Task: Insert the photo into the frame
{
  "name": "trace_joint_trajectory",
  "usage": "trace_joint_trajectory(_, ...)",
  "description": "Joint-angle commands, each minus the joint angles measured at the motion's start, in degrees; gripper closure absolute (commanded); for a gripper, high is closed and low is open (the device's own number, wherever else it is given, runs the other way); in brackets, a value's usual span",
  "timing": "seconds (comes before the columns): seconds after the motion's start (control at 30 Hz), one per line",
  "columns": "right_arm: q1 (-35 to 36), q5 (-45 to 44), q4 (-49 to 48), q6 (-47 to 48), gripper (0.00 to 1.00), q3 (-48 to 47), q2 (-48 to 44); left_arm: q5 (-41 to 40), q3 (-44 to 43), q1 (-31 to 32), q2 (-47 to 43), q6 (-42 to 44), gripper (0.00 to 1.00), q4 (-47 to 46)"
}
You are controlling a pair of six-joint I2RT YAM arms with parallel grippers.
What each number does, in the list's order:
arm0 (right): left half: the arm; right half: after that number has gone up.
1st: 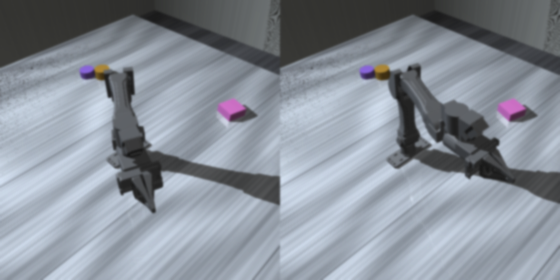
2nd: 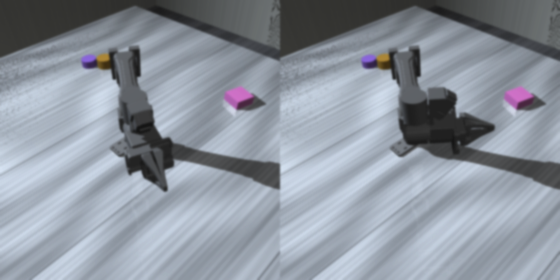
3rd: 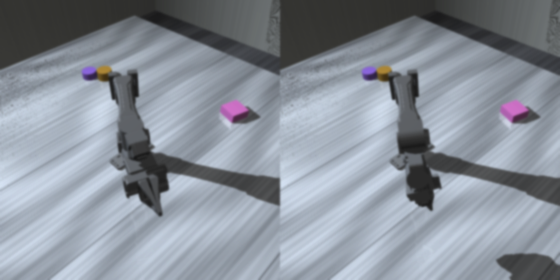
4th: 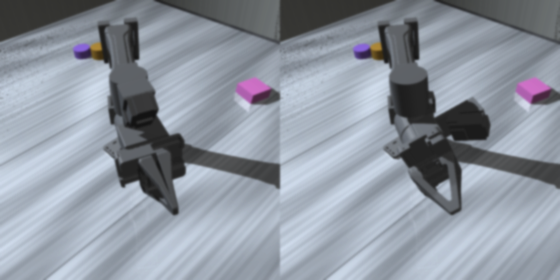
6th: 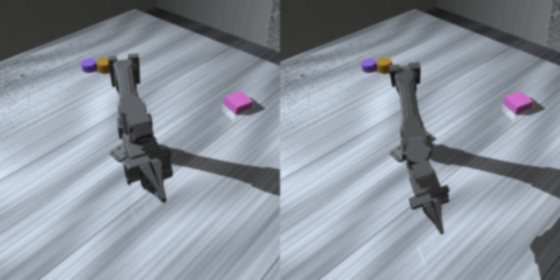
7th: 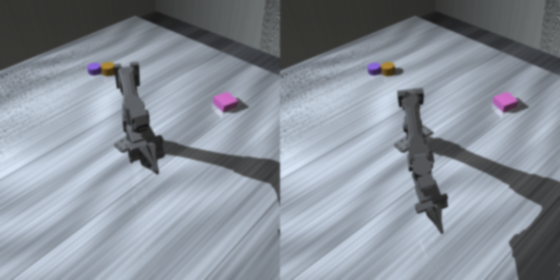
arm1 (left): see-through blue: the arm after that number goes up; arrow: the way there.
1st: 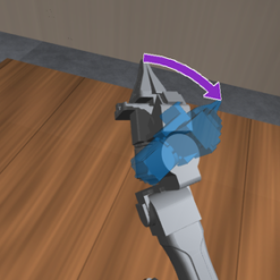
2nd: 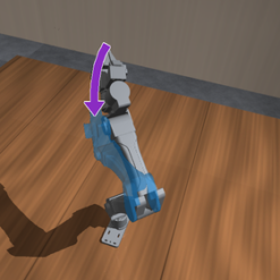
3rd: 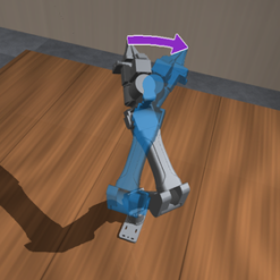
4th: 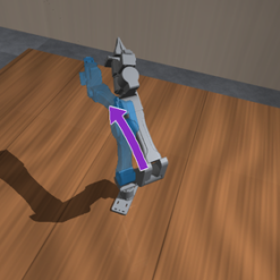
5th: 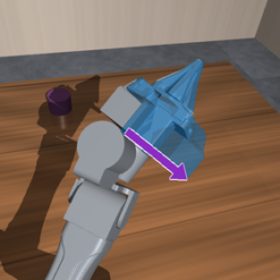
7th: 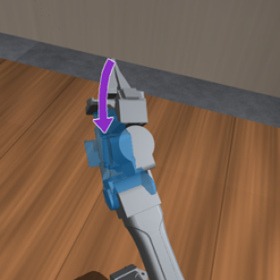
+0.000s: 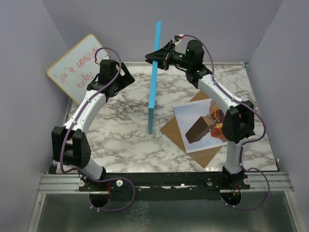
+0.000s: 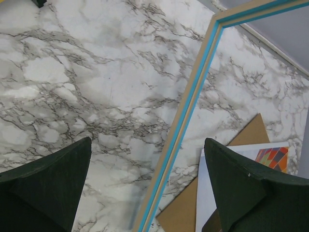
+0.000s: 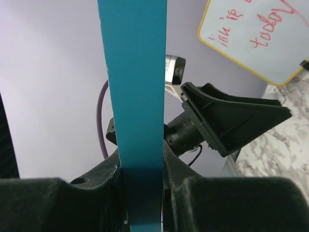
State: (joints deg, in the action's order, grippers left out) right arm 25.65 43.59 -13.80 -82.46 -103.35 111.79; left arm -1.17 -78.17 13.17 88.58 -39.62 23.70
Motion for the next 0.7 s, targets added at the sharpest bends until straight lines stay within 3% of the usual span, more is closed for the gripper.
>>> trace_joint_trajectory(0.0, 3.4, 0.9, -12.7, -9.6, 0.87, -7.2, 5.4, 2.2, 1.2, -3.2, 2.6, 2.2, 0.01, 0.2)
trace_joint_trajectory(0.17, 4.5, 1.1, -20.6, -16.0, 0.87, -7.3, 8.6, 5.5, 1.1, -5.3, 6.2, 4.7, 0.01, 0.2)
trace_joint_trajectory(0.67, 0.7, 6.3, -38.3, -12.6, 0.68, 27.4, 3.7, 6.6, 1.2, -6.4, 14.9, 7.7, 0.01, -1.2)
